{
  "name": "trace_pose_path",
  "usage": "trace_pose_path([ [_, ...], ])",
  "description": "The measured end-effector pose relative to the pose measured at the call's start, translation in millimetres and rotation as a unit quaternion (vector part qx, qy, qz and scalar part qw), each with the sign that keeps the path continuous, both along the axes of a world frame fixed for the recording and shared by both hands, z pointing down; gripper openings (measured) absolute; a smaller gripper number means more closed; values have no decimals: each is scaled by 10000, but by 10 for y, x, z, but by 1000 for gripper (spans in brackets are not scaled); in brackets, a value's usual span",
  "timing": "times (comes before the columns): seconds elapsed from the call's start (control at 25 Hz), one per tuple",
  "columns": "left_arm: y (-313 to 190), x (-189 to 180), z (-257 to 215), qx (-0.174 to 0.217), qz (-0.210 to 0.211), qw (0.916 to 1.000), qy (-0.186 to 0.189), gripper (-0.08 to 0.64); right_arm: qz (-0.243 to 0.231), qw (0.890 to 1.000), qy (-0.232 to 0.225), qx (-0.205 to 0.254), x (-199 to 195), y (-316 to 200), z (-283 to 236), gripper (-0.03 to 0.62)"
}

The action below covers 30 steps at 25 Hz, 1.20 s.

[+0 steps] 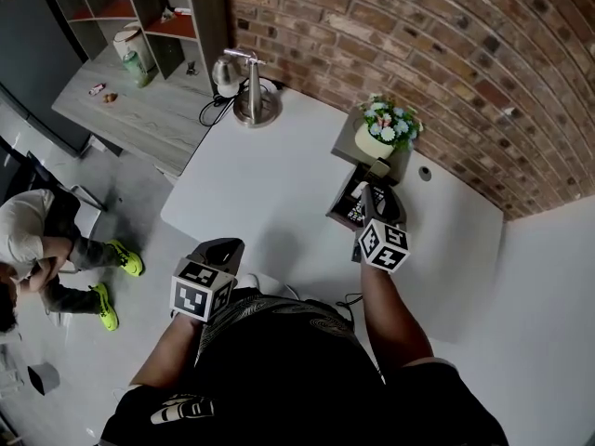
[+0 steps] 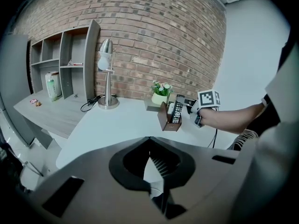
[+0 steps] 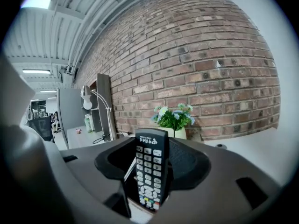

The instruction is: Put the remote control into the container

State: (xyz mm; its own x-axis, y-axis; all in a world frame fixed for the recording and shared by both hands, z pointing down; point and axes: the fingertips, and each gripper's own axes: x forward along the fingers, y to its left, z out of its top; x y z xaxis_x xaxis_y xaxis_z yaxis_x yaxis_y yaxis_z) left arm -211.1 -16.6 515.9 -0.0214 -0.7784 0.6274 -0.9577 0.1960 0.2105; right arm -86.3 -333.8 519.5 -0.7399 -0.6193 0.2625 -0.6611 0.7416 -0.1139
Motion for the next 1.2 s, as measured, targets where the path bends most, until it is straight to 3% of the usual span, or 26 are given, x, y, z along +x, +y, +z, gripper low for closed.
trace_pose_path([
  [0.12,-57,-52,-29,92,11,10000,-8,6,107,9992,207,-335,79,152,151,218],
  [0.4,-115,-89,-28,183,256,9994,136,6,-55,9960,874,-163,43,102,200,221],
  [0.56,-82,-98,8,161,506,9984,215,6,58,9964,850,37,88,127,11,224],
  [0.76,-144,-35,165,31,1056,9939,318,6,512,9974,472,198,328,392,-385,224],
  [0.88,-224,90,162,66,1552,9871,397,6,422,9989,151,-147,439,783,-483,222],
  [1.0,-285,257,231,-48,2148,9759,380,6,13,9929,-500,-1081,462,1305,-432,212],
  [1.12,-345,487,296,-192,2796,9595,295,6,-108,9855,-774,-1503,539,1748,-369,25],
  [1.2,-406,638,235,-123,3018,9528,310,6,-148,9866,-615,-1506,616,1990,-324,8],
])
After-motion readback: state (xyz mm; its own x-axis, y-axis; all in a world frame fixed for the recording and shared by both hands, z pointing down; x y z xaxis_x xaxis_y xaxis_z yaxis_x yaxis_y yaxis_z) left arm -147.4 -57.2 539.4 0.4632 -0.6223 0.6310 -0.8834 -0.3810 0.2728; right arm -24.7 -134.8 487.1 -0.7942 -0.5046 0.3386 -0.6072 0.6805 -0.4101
